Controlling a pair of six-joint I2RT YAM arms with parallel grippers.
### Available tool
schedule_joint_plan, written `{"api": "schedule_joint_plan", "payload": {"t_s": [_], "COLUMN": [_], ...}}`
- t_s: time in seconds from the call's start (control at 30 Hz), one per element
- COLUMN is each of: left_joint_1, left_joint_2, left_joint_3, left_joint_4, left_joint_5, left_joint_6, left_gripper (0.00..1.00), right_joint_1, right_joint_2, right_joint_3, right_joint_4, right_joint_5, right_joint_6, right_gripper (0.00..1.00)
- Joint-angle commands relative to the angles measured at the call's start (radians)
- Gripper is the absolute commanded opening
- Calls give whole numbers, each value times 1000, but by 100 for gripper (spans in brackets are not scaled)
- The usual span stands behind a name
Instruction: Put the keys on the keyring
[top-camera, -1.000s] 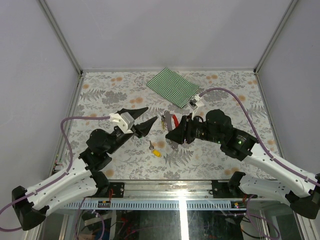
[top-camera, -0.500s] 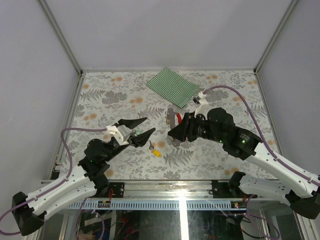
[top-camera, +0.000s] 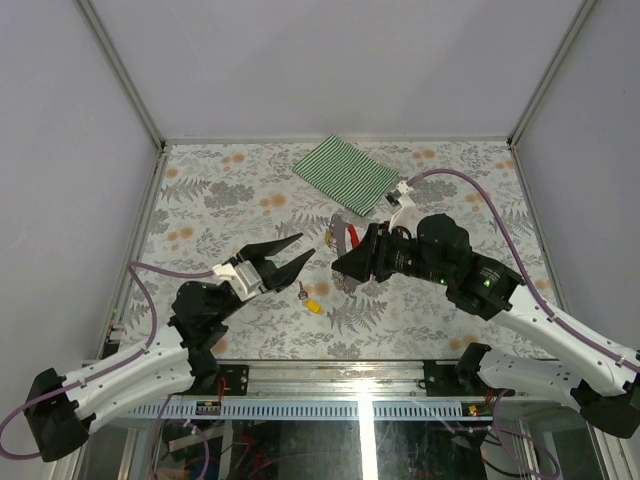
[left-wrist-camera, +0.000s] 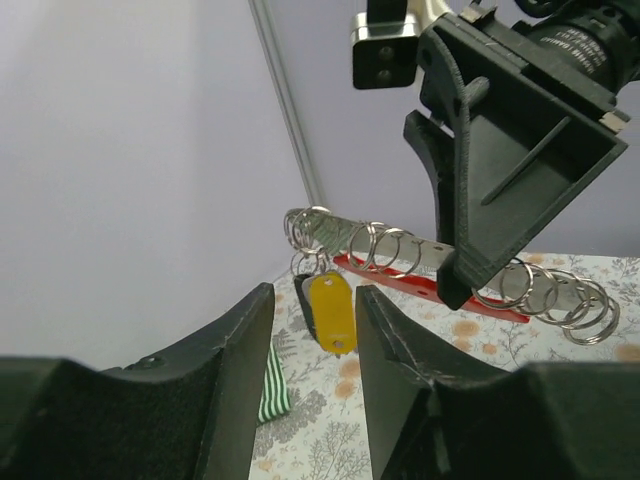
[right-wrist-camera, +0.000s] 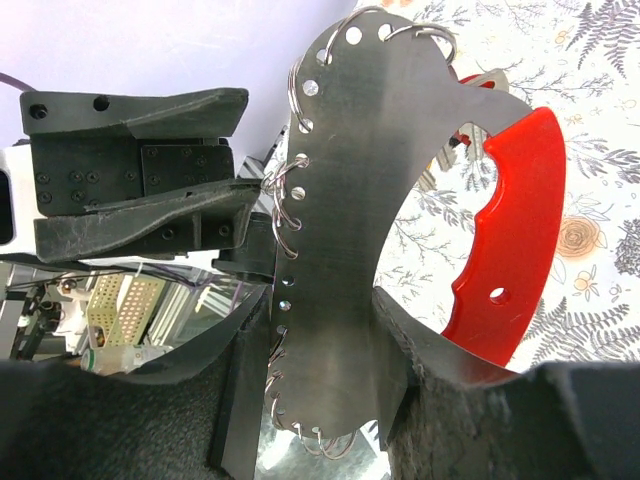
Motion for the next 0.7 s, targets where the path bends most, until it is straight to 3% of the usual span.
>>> {"api": "schedule_joint_plan", "payload": {"t_s": [0.0, 0.67], "left_joint_1": [-29, -115], "left_joint_2": [10, 97], "left_joint_3": [5, 32], "left_joint_4": [130, 154], "left_joint_5": [22, -75], "left_joint_6": [62, 255], "left_gripper": [38, 30], "right_joint_1": [4, 3], "right_joint_2": [-12, -10], "right_joint_3": [50, 47], "right_joint_4": [99, 133], "right_joint_5": [-25, -61], "right_joint_6": [22, 47], "right_gripper": [0, 0]}}
